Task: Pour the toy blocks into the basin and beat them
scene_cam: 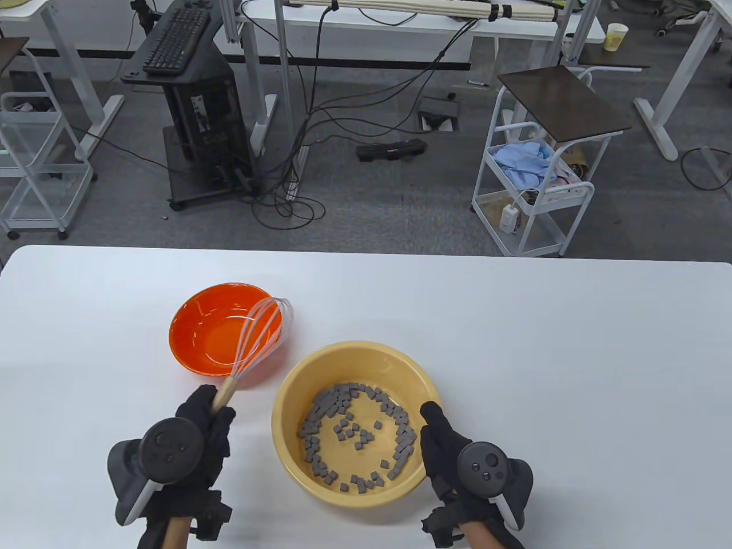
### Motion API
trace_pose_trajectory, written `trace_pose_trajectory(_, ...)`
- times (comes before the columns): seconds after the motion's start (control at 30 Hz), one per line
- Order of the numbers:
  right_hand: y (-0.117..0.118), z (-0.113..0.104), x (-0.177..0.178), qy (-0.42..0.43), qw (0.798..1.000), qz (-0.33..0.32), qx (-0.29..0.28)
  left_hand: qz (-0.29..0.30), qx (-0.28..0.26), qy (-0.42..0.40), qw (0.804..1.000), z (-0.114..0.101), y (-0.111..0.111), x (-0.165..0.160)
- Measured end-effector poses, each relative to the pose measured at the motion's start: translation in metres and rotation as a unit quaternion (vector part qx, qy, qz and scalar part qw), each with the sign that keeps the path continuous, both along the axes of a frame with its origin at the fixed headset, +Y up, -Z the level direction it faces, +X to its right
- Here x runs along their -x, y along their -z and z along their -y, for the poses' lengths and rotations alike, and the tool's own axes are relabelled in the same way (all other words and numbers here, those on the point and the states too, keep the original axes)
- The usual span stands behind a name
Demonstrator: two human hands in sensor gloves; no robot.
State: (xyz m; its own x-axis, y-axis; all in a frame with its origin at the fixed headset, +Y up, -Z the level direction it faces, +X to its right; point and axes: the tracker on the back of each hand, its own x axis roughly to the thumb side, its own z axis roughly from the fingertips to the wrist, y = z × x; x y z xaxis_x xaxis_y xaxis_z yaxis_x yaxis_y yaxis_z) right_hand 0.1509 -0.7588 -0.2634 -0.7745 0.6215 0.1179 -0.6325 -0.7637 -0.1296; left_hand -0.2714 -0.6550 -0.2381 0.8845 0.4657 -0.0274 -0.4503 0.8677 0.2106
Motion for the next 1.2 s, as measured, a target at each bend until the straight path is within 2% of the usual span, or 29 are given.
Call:
trace_pose_trajectory(0.13, 0.000, 0.000, 0.000, 0.000, 1.000, -0.001, 0.001, -0.075, -0.022, 0.003, 0.997, 0.019, 0.000, 0.022)
trace_pose_trajectory(0.2, 0.000, 0.000, 0.000, 0.000, 1.000, -0.002, 0.000, -0.110, -0.010, 0.015, 0.994, 0.029, 0.001, 0.030)
trace_pose_trajectory(0.33, 0.000, 0.000, -0.001, 0.000, 1.000, -0.003, 0.000, -0.160, 0.038, 0.039, 0.986, 0.046, 0.005, 0.045)
trace_pose_trajectory(0.4, 0.000, 0.000, 0.000, 0.001, 1.000, -0.003, 0.000, -0.182, 0.081, 0.044, 0.979, 0.056, 0.008, 0.051)
trace_pose_trajectory(0.5, 0.000, 0.000, 0.000, 0.003, 1.000, -0.003, 0.000, -0.195, 0.147, 0.050, 0.968, 0.071, 0.014, 0.057)
trace_pose_trajectory(0.63, 0.000, 0.001, 0.000, 0.004, 1.000, -0.002, 0.001, -0.197, 0.197, 0.053, 0.959, 0.089, 0.021, 0.061)
trace_pose_trajectory(0.8, 0.000, 0.001, 0.000, 0.006, 1.000, -0.002, 0.002, -0.208, 0.230, 0.085, 0.947, 0.100, 0.026, 0.056)
trace_pose_trajectory(1.03, 0.000, 0.001, -0.001, 0.008, 1.000, -0.002, 0.003, -0.214, 0.313, 0.147, 0.913, 0.109, 0.034, 0.044)
trace_pose_trajectory(1.2, 0.000, 0.001, -0.001, 0.009, 1.000, -0.003, 0.004, -0.219, 0.325, 0.165, 0.905, 0.112, 0.034, 0.043)
